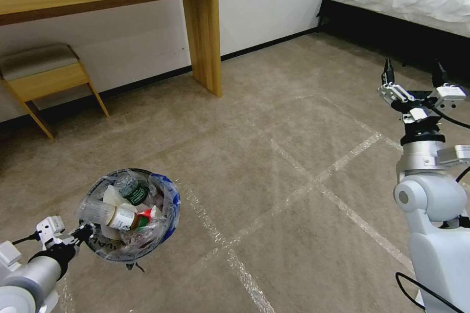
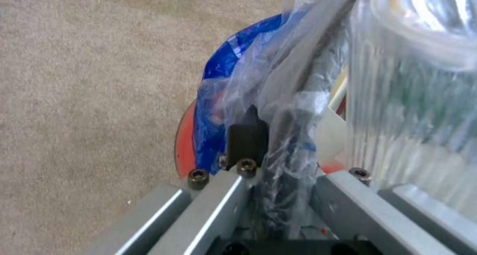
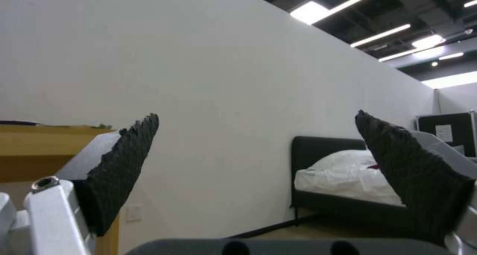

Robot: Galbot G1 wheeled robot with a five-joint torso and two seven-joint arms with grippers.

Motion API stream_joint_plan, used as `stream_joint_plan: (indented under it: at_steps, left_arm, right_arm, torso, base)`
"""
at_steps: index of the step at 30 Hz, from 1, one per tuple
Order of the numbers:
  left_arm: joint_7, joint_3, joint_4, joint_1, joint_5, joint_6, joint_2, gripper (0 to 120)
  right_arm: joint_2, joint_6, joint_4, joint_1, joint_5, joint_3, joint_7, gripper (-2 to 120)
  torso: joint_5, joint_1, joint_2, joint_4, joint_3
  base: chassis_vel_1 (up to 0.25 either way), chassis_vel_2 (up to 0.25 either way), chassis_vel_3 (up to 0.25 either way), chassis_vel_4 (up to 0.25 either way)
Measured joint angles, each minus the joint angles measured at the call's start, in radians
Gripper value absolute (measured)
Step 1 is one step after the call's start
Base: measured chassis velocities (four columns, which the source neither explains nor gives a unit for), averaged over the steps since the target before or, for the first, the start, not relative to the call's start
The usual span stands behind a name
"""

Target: Pick up the trash bin and place the garbage on the floor into it.

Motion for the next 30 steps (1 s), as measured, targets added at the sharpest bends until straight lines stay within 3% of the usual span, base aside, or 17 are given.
stream_joint_plan:
  at_steps: [30]
  left_arm:
    - [0.000, 0.001, 0.001, -0.008, 0.000, -0.001, -0.009, 0]
  right_arm:
    - [0.001, 0.015, -0.010, -0.014, -0.014, 0.072, -0.009, 100]
  torso:
    - [0.0000, 0.000, 0.000, 0.0000, 0.000]
  base:
    - [0.000, 0.000, 0.000, 0.000]
